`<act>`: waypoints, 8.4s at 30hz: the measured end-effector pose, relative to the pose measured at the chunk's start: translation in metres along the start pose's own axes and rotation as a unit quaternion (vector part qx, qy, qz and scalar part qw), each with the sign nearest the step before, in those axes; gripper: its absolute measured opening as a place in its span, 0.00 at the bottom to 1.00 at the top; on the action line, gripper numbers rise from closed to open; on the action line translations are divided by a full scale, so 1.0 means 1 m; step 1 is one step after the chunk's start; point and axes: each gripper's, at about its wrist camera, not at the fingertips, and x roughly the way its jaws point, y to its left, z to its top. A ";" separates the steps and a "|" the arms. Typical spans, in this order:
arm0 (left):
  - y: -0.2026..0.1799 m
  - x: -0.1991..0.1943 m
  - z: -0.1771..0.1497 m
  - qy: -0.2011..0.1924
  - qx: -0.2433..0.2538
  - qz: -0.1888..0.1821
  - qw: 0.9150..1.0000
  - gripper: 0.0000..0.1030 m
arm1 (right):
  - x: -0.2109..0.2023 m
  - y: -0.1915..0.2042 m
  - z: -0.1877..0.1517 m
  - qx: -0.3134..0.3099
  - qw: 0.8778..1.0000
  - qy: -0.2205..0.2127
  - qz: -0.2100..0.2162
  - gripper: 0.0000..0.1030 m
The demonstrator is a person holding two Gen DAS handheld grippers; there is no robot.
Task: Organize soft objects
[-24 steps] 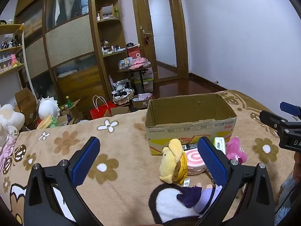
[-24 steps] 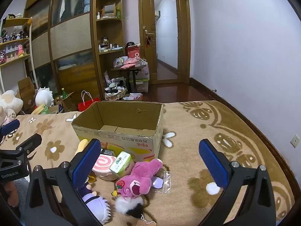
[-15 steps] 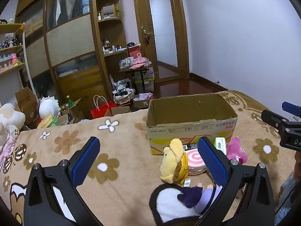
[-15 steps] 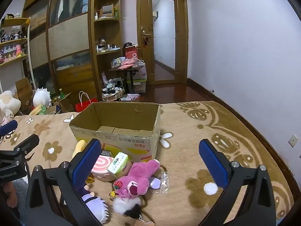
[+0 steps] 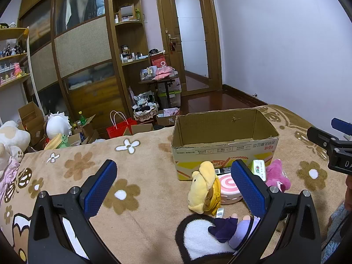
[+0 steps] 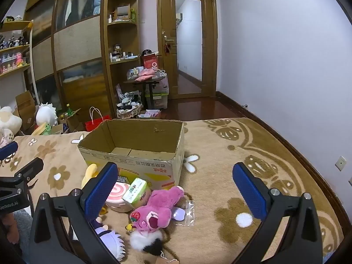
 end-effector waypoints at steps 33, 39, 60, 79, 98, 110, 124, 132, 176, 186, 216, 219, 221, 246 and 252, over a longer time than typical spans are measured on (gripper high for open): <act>0.000 0.000 0.000 0.002 0.001 0.001 1.000 0.99 | 0.001 0.000 -0.001 0.001 1.000 0.001 0.000 1.00; 0.000 0.000 0.000 0.002 0.001 0.001 1.000 0.99 | 0.000 0.000 -0.001 0.001 1.000 0.001 0.000 1.00; 0.000 0.002 0.000 0.003 0.002 0.001 1.000 0.99 | 0.001 0.001 0.000 0.001 1.000 0.002 0.000 1.00; 0.000 0.002 0.000 0.004 0.003 0.001 1.000 0.99 | 0.001 0.000 0.000 0.001 1.000 0.002 0.000 1.00; 0.008 0.018 -0.010 0.033 0.002 -0.019 0.999 0.99 | 0.006 0.004 -0.003 0.003 1.000 0.010 0.006 1.00; -0.002 0.063 -0.007 0.099 -0.009 -0.047 0.994 0.99 | 0.041 -0.005 -0.003 0.042 0.997 0.064 0.021 1.00; -0.023 0.119 -0.019 0.170 0.011 -0.068 0.983 0.99 | 0.089 -0.013 -0.022 0.067 0.987 0.142 0.037 1.00; -0.022 0.139 -0.030 0.201 0.005 -0.069 0.977 0.99 | 0.115 -0.015 -0.039 0.066 0.979 0.190 0.038 1.00; -0.027 0.155 -0.048 0.259 -0.021 -0.105 0.960 0.48 | 0.147 0.014 -0.064 0.018 0.959 0.270 0.087 0.42; -0.017 0.145 -0.043 0.232 -0.038 -0.097 0.967 0.43 | 0.126 0.017 -0.050 -0.003 0.976 0.213 0.045 0.39; -0.010 0.054 -0.015 0.076 -0.024 -0.050 0.996 0.43 | 0.052 0.031 -0.016 -0.049 0.995 0.081 -0.030 0.38; -0.011 0.046 -0.014 0.064 -0.024 -0.044 0.997 0.43 | 0.043 0.032 -0.013 -0.053 0.996 0.063 -0.039 0.38; -0.010 0.043 -0.013 0.057 -0.025 -0.042 0.997 0.43 | 0.038 0.032 -0.010 -0.053 0.996 0.053 -0.040 0.38; -0.016 0.036 0.020 0.008 0.005 -0.045 0.999 0.44 | 0.016 0.026 0.030 -0.043 0.998 -0.037 -0.029 0.38; -0.021 0.057 0.040 -0.005 0.015 -0.041 0.999 0.44 | 0.017 0.031 0.049 -0.063 0.996 -0.066 -0.012 0.38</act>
